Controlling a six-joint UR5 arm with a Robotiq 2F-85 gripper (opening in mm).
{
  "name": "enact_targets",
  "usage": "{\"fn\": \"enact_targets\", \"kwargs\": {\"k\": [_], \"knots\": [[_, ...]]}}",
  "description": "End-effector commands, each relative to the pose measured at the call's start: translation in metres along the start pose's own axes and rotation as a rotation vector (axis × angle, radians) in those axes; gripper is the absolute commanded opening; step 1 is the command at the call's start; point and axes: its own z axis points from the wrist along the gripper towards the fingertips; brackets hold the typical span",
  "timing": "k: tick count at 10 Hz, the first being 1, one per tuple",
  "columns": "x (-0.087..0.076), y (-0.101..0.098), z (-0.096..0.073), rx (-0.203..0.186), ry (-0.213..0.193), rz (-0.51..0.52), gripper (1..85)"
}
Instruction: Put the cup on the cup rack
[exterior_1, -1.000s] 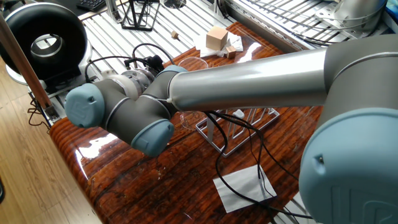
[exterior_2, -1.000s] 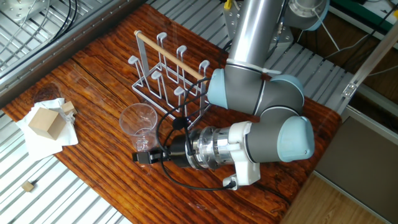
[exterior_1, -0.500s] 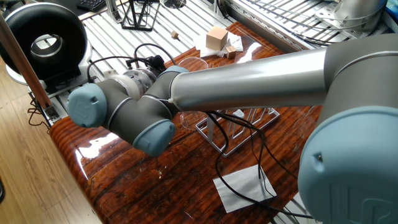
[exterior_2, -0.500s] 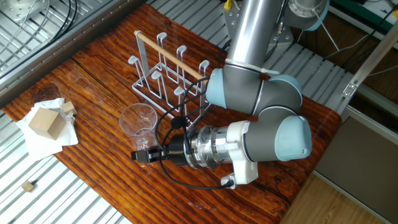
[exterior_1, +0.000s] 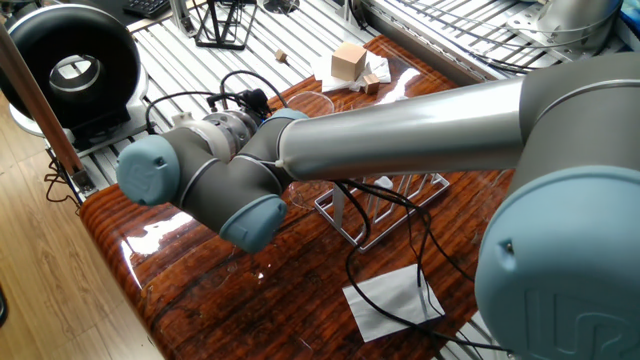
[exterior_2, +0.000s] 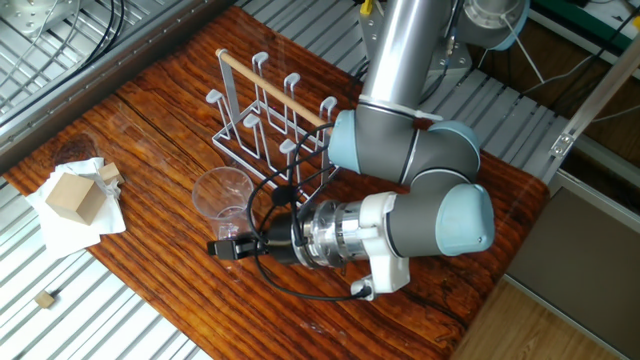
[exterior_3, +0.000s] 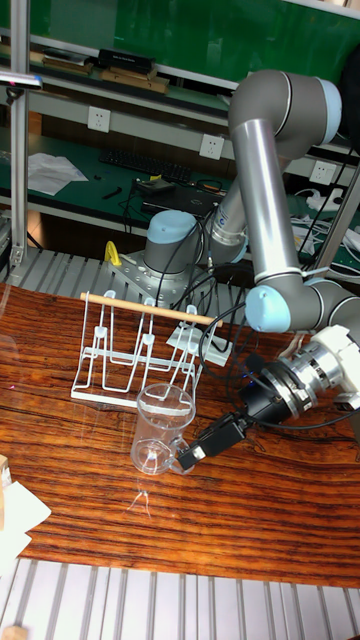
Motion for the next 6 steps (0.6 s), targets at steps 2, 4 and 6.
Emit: {"fn": "enact_targets", "kwargs": {"k": [2,4,6], "knots": [[0.0043,0.0007,0.0045,-0.004,0.008,0.001,43.7],[0.0044,0.0002,0.0046,-0.002,0.008,-0.002,42.7],[0.0051,0.0,0.0054,0.0,0.01,-0.006,42.3]]}}
